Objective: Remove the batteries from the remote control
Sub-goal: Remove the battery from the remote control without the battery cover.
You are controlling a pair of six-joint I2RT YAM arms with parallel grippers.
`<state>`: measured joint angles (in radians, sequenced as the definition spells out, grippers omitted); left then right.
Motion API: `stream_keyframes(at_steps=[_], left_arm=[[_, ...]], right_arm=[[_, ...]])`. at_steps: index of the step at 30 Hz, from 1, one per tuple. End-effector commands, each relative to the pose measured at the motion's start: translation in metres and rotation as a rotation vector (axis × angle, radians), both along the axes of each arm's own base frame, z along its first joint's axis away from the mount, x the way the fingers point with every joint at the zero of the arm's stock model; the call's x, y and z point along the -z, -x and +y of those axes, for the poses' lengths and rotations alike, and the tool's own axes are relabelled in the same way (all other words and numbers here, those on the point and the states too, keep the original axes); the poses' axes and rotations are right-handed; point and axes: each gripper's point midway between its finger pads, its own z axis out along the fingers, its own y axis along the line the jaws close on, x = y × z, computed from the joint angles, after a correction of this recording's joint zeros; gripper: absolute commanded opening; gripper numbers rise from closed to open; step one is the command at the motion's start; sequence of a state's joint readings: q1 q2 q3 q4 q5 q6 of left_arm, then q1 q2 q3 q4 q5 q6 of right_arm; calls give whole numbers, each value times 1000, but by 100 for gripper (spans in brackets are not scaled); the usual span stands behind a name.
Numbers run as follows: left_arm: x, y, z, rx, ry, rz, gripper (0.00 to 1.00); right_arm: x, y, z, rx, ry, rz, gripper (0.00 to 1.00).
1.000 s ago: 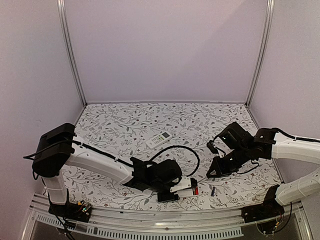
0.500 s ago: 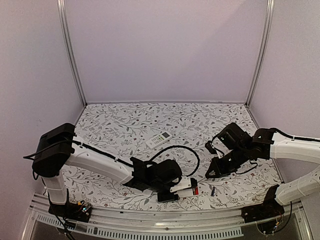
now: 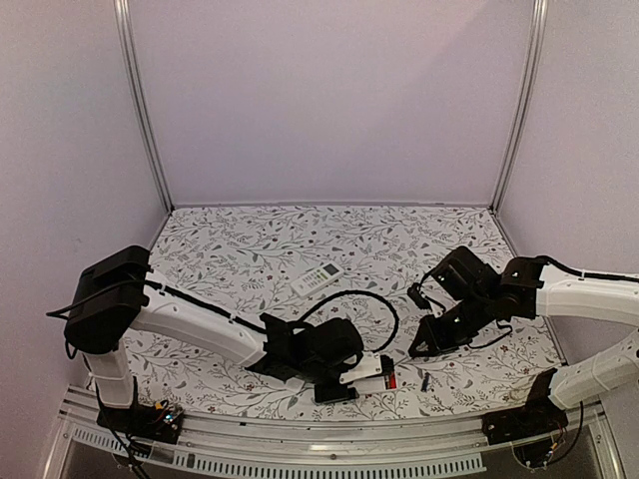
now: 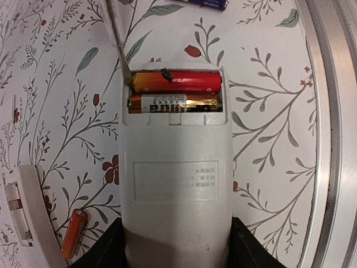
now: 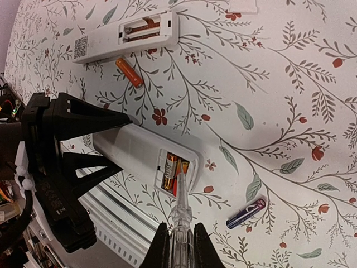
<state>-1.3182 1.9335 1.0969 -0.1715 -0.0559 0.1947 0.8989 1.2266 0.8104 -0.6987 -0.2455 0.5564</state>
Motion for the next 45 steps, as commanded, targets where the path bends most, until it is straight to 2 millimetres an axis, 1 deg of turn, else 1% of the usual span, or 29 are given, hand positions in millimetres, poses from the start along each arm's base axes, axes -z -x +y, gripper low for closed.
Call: stream_keyframes(at_steps=[1,9,17,26,31,38,42,45], left_arm=[[70,13,67,1,-299,59,29],[71,13,67,2,-304,58,29],[74,11,71,-6,-318,59,29],[78,8,74,-18,-335,72,29],[80,7,75,-25,-341,74,29],[81,4,76,-33,-344,75,29],[78,5,74,-29,-336,77,29],[78,6,74,-25,-332,82,29]], right_arm=[[6,5,-1,-12,12,6,0],[7,11,-2,-28,33,23,0],[5,26,-1,-42,35,75,0],[-4,32,-5,-30,35,92,0],[-12,31,-5,-19,21,83,0],[-17,30,-7,-8,30,73,0],[-23,20,-6,11,21,24,0],[-28,9,-1,23,8,-31,0]])
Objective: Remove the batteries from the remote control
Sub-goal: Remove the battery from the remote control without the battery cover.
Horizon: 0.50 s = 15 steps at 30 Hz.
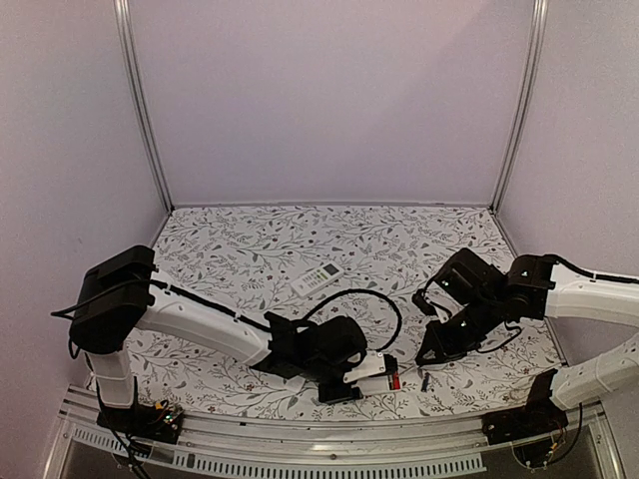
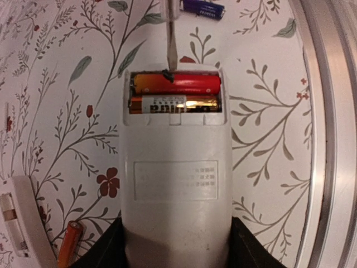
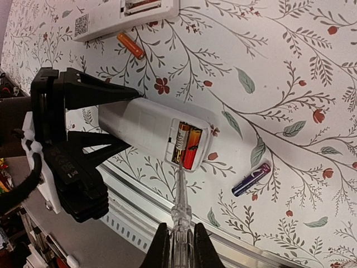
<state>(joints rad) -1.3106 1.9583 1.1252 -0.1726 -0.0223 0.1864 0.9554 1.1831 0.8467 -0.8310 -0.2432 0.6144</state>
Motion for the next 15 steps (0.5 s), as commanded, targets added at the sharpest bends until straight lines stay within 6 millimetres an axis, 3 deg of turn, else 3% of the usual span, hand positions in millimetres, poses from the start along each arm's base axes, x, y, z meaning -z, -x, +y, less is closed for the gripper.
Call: stream_keyframes(at_steps=[1,7,15], left_arm=[[76,5,82,-22,-344,51,29],[75,6,81,-21,-341,53,29],[75,5,81,-23,-341,55,29]], right_arm=[[-20,-20,10,30,-37,-105,0],[-14,-31,16,22,-9,-130,0],[1,-26,12,11,26,-101,0]])
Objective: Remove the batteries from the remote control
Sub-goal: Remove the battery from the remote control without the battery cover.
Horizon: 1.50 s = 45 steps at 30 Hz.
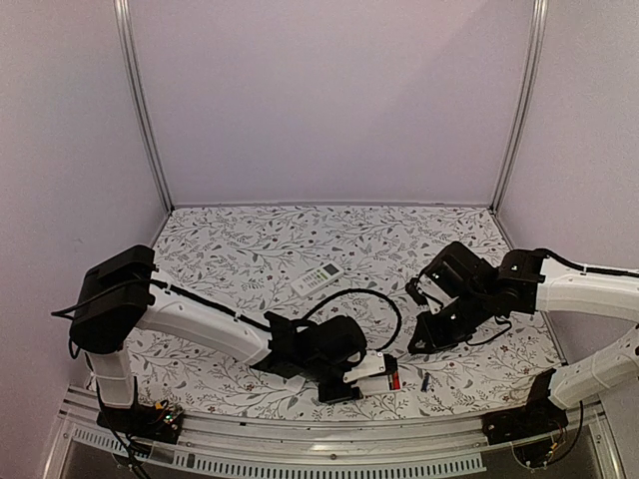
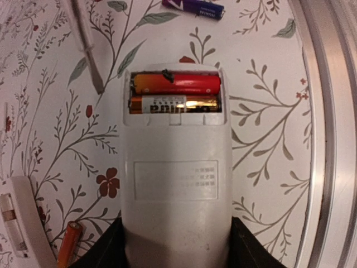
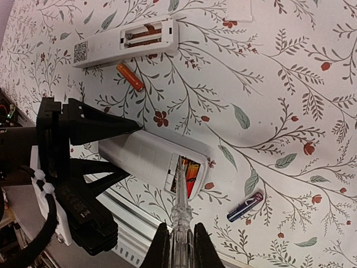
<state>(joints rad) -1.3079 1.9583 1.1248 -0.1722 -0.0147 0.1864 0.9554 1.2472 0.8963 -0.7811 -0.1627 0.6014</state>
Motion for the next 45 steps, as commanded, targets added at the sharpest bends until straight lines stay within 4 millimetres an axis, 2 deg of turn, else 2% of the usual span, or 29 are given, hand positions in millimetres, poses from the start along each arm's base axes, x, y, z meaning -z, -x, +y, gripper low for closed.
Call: stream_keyframes(at_steps=[1,10,21,32,36,45], left_arm=[[75,6,81,-22,-343,49,29],[76,6,81,-21,-343,49,29],[76,6,82,-21,-345,49,29],[78,5,83,-24,-353,47,28],[79,3,85,-30,-357,51,28],[81,-2,87,-45,-364,55,28]], right_arm=[[7,-1,-1,-8,17,-11,0],[20,3,-9,-6,58,10,0],[26,6,-12,-7,76,26,0],[27,36,-11,-65,47,152,0],[31,46,-20,-77,97,186,0],[23,51,-28,-53,121,198,0]])
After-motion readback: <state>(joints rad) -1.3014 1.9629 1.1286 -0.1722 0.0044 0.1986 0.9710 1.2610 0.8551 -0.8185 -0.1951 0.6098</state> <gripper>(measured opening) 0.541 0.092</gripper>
